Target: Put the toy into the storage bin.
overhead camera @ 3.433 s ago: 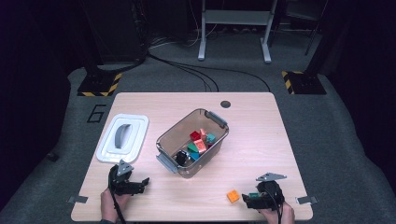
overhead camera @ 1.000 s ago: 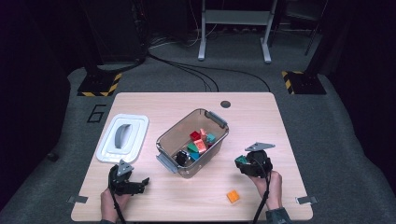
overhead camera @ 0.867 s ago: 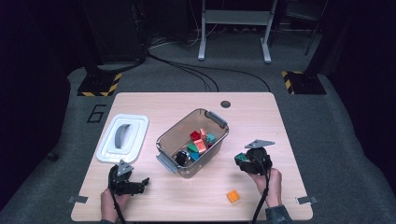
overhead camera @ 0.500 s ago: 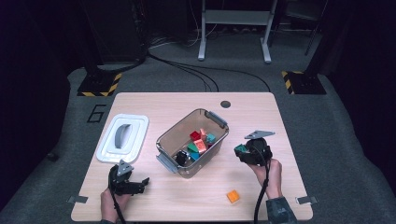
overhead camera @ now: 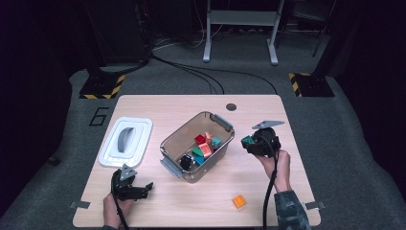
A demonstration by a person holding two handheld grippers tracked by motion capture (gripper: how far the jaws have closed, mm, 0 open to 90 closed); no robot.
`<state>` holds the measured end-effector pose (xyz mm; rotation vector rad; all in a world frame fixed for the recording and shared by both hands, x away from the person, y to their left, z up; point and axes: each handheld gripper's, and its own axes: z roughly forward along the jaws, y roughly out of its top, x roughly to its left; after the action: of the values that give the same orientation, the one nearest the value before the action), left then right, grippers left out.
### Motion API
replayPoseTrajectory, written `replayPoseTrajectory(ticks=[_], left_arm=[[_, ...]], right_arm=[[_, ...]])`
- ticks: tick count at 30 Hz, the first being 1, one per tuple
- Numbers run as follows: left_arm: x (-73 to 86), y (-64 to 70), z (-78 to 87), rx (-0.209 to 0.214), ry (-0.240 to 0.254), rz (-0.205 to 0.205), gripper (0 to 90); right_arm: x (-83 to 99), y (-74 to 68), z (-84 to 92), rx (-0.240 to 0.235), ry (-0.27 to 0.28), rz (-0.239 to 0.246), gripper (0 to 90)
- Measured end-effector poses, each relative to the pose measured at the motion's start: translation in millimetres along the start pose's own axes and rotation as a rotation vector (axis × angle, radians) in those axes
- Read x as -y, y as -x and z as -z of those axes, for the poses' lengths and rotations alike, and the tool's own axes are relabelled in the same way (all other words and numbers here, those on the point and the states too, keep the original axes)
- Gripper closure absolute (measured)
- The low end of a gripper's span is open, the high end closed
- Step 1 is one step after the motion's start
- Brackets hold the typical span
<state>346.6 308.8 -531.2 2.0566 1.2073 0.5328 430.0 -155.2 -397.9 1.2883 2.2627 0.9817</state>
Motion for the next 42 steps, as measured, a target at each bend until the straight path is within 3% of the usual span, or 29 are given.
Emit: replayPoseTrajectory(ticks=[12, 21, 34, 42], left_arm=[[0.0, 0.0, 0.0, 0.000, 0.000, 0.001, 5.9], [0.0, -0.1, 0.0, 0.000, 0.000, 0.001, 5.9], [0.0, -0.1, 0.0, 0.000, -0.001, 0.000, 5.9], [0.0, 0.0, 0.0, 0.000, 0.000, 0.000, 5.9]], right_arm=[[-33.7, -0.1, 5.0, 0.014, 0.014, 0.032, 58.4], [-57.0, -14.2, 2.5, -0.006, 0.024, 0.076, 58.4], [-70.3, -42.2, -10.3, -0.078, -0.001, 0.132, 58.4], [-67.0, -63.2, -19.6, -0.164, -0.030, 0.145, 58.3]])
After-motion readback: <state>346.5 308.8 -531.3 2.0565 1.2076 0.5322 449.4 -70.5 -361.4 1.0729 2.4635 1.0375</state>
